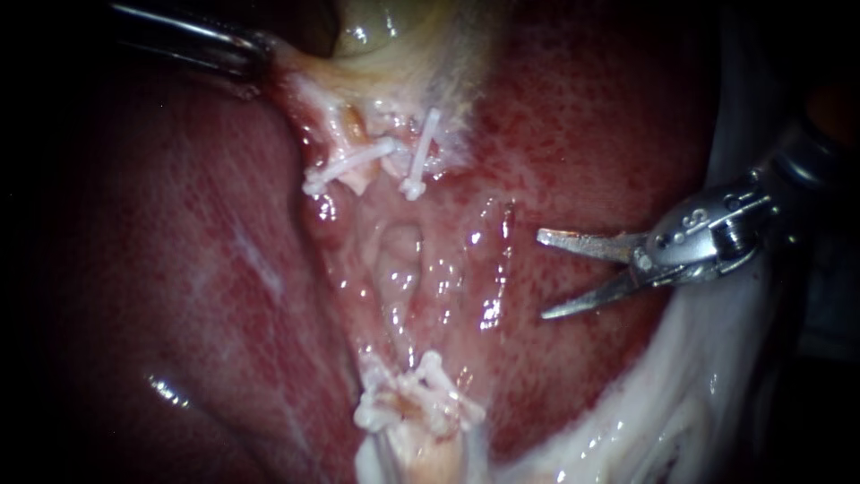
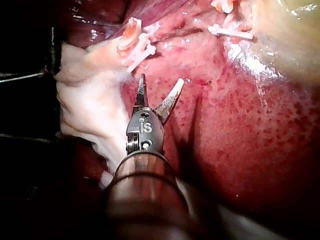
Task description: Go back from the cut right tube
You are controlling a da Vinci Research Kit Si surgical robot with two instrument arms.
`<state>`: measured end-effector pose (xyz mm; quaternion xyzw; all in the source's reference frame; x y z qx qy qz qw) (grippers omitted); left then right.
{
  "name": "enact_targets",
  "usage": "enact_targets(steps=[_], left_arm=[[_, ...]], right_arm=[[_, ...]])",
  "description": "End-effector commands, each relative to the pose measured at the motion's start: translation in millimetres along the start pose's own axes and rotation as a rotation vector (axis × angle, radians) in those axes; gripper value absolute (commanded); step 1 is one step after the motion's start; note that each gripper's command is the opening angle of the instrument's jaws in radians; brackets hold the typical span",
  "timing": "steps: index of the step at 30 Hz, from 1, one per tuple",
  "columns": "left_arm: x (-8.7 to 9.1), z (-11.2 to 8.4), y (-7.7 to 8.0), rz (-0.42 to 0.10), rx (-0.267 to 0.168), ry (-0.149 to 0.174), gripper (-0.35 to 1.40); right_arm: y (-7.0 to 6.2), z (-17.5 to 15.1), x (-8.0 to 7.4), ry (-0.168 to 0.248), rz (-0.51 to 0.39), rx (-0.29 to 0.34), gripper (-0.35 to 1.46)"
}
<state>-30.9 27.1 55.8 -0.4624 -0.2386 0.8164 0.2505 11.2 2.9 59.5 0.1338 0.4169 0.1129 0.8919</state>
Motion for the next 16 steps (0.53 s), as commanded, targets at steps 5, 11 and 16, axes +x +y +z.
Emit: enact_targets(steps=[5,11,16], left_arm=[[-2.0,3.2,-0.4,-0.014,-0.018,-0.011,-0.35],[-3.8,5.0,-0.3,-0.024,-0.030,-0.024,-0.35],[-3.2,4.6,-0.4,-0.027,-0.034,-0.024,-0.35]], right_arm=[[0.0,0.0,0.0,0.002,0.000,0.004,1.45],[0.0,0.0,0.0,0.000,0.000,0.007,1.45],[0.1,0.0,0.1,0.001,0.000,0.010,1.45]])
